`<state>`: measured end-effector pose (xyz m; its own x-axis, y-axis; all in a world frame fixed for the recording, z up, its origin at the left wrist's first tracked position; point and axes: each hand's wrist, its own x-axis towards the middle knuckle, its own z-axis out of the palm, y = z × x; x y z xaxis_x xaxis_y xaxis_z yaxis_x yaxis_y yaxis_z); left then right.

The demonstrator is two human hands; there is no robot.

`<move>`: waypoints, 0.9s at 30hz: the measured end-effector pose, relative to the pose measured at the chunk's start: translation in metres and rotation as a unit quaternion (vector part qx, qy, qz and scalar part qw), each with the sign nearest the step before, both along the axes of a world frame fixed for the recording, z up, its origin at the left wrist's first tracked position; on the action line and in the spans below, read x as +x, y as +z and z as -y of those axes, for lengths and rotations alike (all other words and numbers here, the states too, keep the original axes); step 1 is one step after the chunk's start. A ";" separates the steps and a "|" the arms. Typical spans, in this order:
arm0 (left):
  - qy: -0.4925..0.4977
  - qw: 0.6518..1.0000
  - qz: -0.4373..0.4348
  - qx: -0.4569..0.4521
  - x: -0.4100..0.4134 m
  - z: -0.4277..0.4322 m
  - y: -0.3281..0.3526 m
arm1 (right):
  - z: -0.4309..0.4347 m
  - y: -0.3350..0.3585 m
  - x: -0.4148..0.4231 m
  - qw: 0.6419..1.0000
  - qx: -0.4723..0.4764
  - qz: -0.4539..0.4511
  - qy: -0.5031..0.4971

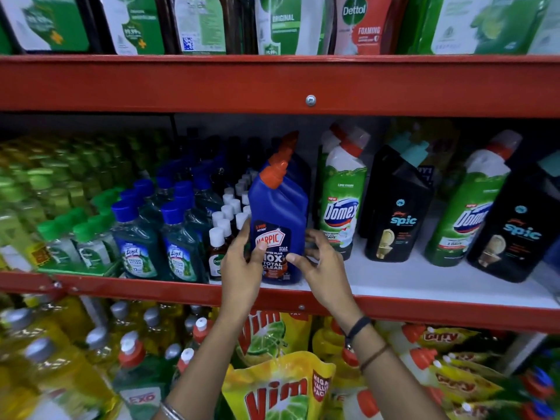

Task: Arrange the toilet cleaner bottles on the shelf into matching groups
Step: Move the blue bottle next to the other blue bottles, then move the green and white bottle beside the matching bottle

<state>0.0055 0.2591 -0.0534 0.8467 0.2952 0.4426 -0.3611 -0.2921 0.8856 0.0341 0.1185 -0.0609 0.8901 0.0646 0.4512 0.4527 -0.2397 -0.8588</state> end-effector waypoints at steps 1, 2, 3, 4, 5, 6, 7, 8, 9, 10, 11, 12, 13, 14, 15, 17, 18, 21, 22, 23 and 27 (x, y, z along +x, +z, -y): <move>0.010 1.000 0.007 0.002 -0.001 0.003 -0.001 | 0.001 0.000 -0.001 1.000 0.000 -0.003 0.002; 0.026 0.999 0.019 0.004 -0.003 0.007 -0.001 | 0.004 0.000 -0.003 1.000 0.003 -0.005 0.001; 0.048 0.998 0.035 0.009 -0.005 0.013 -0.001 | 0.008 -0.001 -0.005 1.000 0.009 -0.004 -0.002; 0.076 0.995 0.056 0.017 -0.008 0.020 0.000 | 0.014 -0.001 -0.008 1.000 0.020 0.000 -0.008; 0.103 0.991 0.081 0.025 -0.011 0.028 0.002 | 0.021 -0.001 -0.012 0.999 0.032 0.006 -0.014; 0.121 0.986 0.109 0.028 -0.013 0.036 0.004 | 0.030 0.000 -0.015 0.999 0.044 0.013 -0.020; 0.127 0.982 0.137 0.026 -0.016 0.046 0.007 | 0.040 0.001 -0.019 0.998 0.055 0.021 -0.028; 0.122 0.979 0.161 0.024 -0.019 0.057 0.009 | 0.051 0.002 -0.022 0.997 0.066 0.031 -0.036; 0.111 0.977 0.179 0.027 -0.021 0.068 0.011 | 0.064 0.003 -0.025 0.995 0.076 0.044 -0.046; 0.095 0.976 0.192 0.035 -0.023 0.081 0.013 | 0.077 0.004 -0.029 0.993 0.084 0.057 -0.060; 0.077 0.975 0.202 0.044 -0.024 0.094 0.014 | 0.091 0.006 -0.032 0.990 0.090 0.071 -0.077; 0.057 0.975 0.208 0.051 -0.024 0.109 0.015 | 0.106 0.008 -0.034 0.988 0.094 0.082 -0.095; 0.036 0.976 0.208 0.055 -0.023 0.124 0.015 | 0.121 0.010 -0.035 0.985 0.097 0.091 -0.114; 0.016 0.977 0.204 0.057 -0.023 0.139 0.015 | 0.138 0.011 -0.036 0.981 0.099 0.098 -0.133; -0.005 0.979 0.197 0.058 -0.022 0.155 0.015 | 0.155 0.013 -0.035 0.977 0.100 0.103 -0.154; -0.049 0.981 0.177 0.055 -0.018 0.184 0.015 | 0.191 0.015 -0.030 0.968 0.104 0.111 -0.198; -0.071 0.982 0.167 0.049 -0.016 0.198 0.016 | 0.207 0.015 -0.027 0.964 0.105 0.114 -0.216; -0.128 0.982 0.130 0.046 -0.004 0.238 0.014 | 0.248 0.013 -0.012 0.962 0.090 0.091 -0.242; -0.143 0.982 0.117 0.047 0.001 0.250 0.013 | 0.257 0.012 -0.007 0.965 0.076 0.070 -0.239; -0.158 0.981 0.104 0.043 0.006 0.260 0.011 | 0.263 0.011 -0.001 0.970 0.061 0.047 -0.230; -0.189 0.981 0.046 0.022 0.028 0.292 0.009 | 0.270 0.009 0.014 0.989 0.014 0.009 -0.146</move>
<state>0.0331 -0.0327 -0.0444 0.8484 -0.0525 0.5267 -0.5278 -0.1589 0.8344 0.0479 -0.1518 -0.0520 0.8611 -0.2072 0.4643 0.3824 -0.3379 -0.8600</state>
